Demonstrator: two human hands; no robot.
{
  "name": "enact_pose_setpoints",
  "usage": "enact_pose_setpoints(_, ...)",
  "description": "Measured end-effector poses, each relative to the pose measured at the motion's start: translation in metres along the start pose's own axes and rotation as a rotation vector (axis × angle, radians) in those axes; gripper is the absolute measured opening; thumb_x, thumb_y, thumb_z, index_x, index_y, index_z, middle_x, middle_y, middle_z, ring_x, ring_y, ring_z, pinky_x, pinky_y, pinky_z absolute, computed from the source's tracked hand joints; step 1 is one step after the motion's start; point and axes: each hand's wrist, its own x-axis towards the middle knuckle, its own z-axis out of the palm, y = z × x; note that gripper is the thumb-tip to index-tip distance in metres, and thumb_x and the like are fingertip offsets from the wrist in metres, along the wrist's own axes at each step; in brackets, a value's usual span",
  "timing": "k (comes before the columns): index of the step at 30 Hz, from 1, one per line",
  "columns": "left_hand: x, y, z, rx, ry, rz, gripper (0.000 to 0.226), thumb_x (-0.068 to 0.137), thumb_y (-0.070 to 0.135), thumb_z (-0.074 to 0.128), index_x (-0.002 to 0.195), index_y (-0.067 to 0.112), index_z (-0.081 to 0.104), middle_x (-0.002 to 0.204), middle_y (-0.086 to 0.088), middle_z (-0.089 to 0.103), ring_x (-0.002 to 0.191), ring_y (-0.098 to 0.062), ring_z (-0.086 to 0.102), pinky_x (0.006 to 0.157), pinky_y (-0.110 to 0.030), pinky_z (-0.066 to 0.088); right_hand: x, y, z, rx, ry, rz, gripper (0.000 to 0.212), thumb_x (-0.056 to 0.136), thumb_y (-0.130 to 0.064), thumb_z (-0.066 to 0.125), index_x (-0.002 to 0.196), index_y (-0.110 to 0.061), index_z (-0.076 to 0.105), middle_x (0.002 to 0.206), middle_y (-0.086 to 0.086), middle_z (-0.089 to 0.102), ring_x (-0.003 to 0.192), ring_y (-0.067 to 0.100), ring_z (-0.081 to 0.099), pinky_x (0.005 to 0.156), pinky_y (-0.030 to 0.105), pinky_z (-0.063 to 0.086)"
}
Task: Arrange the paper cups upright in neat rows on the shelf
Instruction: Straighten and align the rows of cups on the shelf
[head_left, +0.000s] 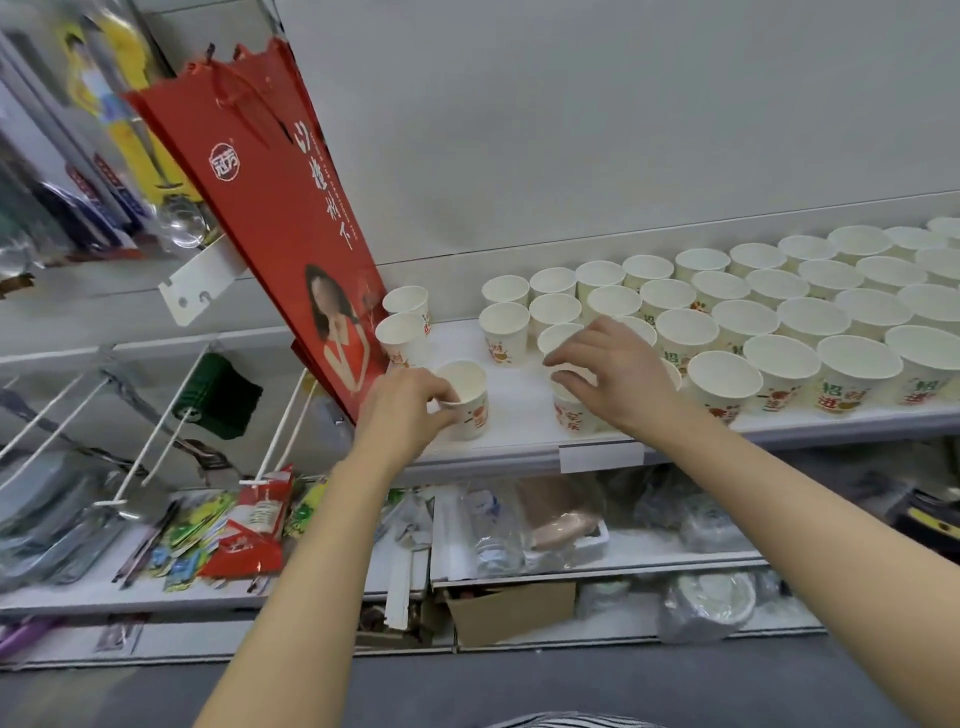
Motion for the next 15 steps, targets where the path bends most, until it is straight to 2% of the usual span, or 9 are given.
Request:
enact_pose_setpoints(4,0.028,0.016,0.006,-0.232,-0.125,0.098,0.011,0.077,0.035,0.080,0.083,0.033,0.072,0.089,0.016,0.067,0.092,-0.010,0.055,0.081,-0.037,0.047,0.018,-0.007,0.012,0.006,-0.173,-0.032,0.030,0.074,-0.026,0.078,0.102,-0.018,0.071,0.094,-0.003,0.069,0.088,0.026,0.053,0.072,0.036,0.046)
enact_pose_setpoints(7,0.040,0.015,0.008,-0.308,-0.142,0.137,0.012,0.077,0.033,0.081,0.085,0.032,0.073,0.091,0.015,0.069,0.092,-0.007,0.055,0.083,-0.036,0.048,0.027,-0.006,0.022,-0.025,-0.212,-0.049,0.023,0.075,-0.033,0.075,0.095,-0.022,0.073,0.090,-0.007,0.069,0.089,0.023,0.050,0.073,0.039,0.045)
enact_pose_setpoints(9,0.046,0.009,0.008,-0.351,-0.125,0.167,0.018,0.077,0.027,0.082,0.091,0.032,0.073,0.100,0.017,0.068,0.092,-0.007,0.057,0.083,-0.034,0.049,0.034,-0.005,0.027,-0.035,-0.207,-0.027,0.015,0.074,-0.031,0.074,0.086,-0.023,0.074,0.083,-0.010,0.069,0.087,0.022,0.050,0.071,0.039,0.043)
enact_pose_setpoints(11,0.051,-0.001,0.006,-0.405,-0.050,0.150,0.037,0.077,0.013,0.079,0.108,0.031,0.069,0.119,0.017,0.061,0.092,-0.006,0.059,0.081,-0.025,0.048,0.040,-0.004,0.030,-0.037,-0.205,0.017,0.010,0.071,-0.025,0.078,0.080,-0.023,0.075,0.078,-0.010,0.070,0.084,0.024,0.052,0.069,0.038,0.041)
enact_pose_setpoints(13,0.059,-0.015,0.003,-0.305,0.073,0.056,0.048,0.079,0.003,0.070,0.120,0.028,0.064,0.127,0.010,0.055,0.095,-0.011,0.059,0.080,-0.025,0.046,0.046,-0.004,0.032,-0.050,-0.272,0.081,0.009,0.073,-0.025,0.076,0.082,-0.024,0.075,0.079,-0.007,0.070,0.087,0.024,0.051,0.072,0.036,0.037)
enact_pose_setpoints(15,0.069,-0.031,-0.001,-0.049,0.137,-0.082,0.050,0.081,-0.001,0.060,0.123,0.024,0.063,0.127,0.000,0.057,0.106,-0.023,0.056,0.087,-0.034,0.043,0.053,-0.003,0.036,-0.109,-0.391,0.124,0.009,0.078,-0.029,0.072,0.087,-0.028,0.074,0.084,-0.004,0.069,0.092,0.021,0.048,0.075,0.035,0.033)
